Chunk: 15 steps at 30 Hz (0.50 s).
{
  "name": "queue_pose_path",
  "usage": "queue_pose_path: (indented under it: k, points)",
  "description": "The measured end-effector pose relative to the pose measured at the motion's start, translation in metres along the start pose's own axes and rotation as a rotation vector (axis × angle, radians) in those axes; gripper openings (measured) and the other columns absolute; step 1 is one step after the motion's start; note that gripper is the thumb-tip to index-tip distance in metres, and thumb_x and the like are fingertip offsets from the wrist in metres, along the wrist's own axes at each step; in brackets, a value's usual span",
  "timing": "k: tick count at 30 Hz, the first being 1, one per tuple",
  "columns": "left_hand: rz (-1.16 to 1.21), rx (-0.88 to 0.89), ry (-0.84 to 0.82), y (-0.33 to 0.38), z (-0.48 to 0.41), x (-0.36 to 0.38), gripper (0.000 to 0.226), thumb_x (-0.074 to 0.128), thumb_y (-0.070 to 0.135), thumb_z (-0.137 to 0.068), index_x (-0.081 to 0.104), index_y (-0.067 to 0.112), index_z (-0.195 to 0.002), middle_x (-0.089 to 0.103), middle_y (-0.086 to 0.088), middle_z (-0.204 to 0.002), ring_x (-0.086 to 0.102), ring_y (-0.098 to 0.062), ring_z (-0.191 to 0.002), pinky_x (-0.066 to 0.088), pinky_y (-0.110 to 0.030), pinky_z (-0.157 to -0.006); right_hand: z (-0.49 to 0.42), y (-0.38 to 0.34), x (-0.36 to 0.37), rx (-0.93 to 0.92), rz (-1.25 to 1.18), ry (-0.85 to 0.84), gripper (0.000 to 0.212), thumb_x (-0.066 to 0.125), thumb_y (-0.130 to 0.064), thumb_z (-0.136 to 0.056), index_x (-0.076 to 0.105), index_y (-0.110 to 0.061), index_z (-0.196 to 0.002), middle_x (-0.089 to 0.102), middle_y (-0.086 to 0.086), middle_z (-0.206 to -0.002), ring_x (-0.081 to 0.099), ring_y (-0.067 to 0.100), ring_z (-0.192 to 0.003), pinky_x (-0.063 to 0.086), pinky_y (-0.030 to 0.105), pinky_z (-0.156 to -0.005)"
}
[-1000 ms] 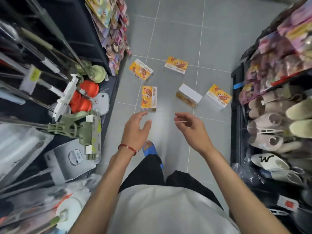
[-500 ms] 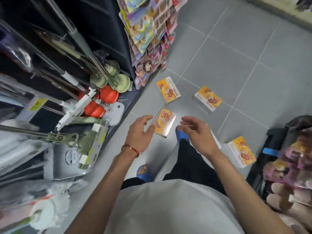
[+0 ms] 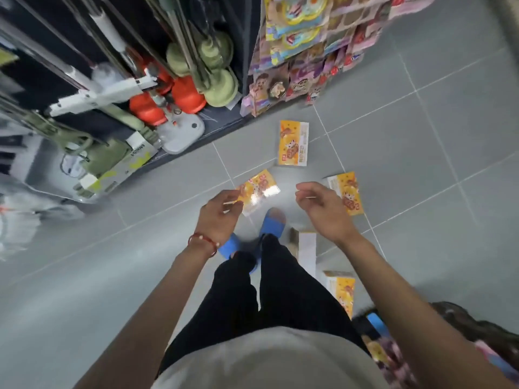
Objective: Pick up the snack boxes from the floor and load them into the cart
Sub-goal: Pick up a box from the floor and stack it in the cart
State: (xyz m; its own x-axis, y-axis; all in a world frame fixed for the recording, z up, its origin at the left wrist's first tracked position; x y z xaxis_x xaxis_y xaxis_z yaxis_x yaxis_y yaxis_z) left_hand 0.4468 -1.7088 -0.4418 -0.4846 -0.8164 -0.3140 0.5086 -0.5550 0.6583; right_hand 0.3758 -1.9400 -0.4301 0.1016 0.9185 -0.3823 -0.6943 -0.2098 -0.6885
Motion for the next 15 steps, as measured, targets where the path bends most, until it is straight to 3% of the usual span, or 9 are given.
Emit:
queue_pose_path:
  k: [5,9,12,15]
  points:
    - [0.085,-0.162,0.09,-0.063,-0.053,0.023,0.023,0.059,0.02,-0.096,0.069,0.017,-0.117,0.07,-0.003,-0.115,0.063,-0.02,-0.092,0.051,-0.029,-0.092,-0.07,0.047,0.029,0.037,0.116,-0.095,0.021,0.063,-0.011,-0.101,0.069,-0.027,-0.114,0.071,-0.011,-0.101,0.067,0.008,-0.1,0.051,0.013,-0.083]
    - [0.228,-0.281,0.228,-0.128,-0.11,0.053,0.021,0.059,0.022,-0.095,0.066,0.021,-0.115,0.067,-0.004,-0.094,0.06,-0.031,-0.082,0.056,-0.045,-0.092,-0.133,0.097,0.061,0.028,0.173,-0.112,0.02,0.066,-0.01,-0.1,0.071,-0.019,-0.117,0.071,-0.004,-0.103,0.066,0.008,-0.094,0.051,0.008,-0.078]
    - [0.261,-0.335,0.285,-0.182,-0.16,0.081,0.024,0.058,0.026,-0.096,0.066,0.023,-0.118,0.069,-0.011,-0.1,0.06,-0.034,-0.085,0.055,-0.044,-0.091,-0.184,0.146,0.088,0.038,0.213,-0.118,0.02,0.067,-0.01,-0.099,0.071,-0.013,-0.119,0.07,-0.006,-0.103,0.066,0.007,-0.094,0.047,0.002,-0.073]
    - [0.249,-0.355,0.301,-0.235,-0.214,0.11,0.028,0.056,0.029,-0.097,0.064,0.024,-0.123,0.066,0.003,-0.108,0.061,-0.024,-0.094,0.05,-0.034,-0.091,-0.242,0.202,0.119,0.001,0.28,-0.114,0.017,0.068,-0.012,-0.098,0.073,-0.011,-0.114,0.071,-0.004,-0.108,0.068,0.011,-0.102,0.047,0.004,-0.079]
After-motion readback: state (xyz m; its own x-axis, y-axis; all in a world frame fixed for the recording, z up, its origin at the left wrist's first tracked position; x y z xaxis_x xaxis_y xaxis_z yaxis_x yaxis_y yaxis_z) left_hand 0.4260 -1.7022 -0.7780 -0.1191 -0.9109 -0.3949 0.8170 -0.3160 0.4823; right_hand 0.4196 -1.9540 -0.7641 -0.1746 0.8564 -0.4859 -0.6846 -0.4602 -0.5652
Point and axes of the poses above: each hand's wrist, its own z-axis away from the middle knuckle, its own x-axis out of the palm, y = z × x, the point moved 5 cm from there along -z, towards the middle knuckle
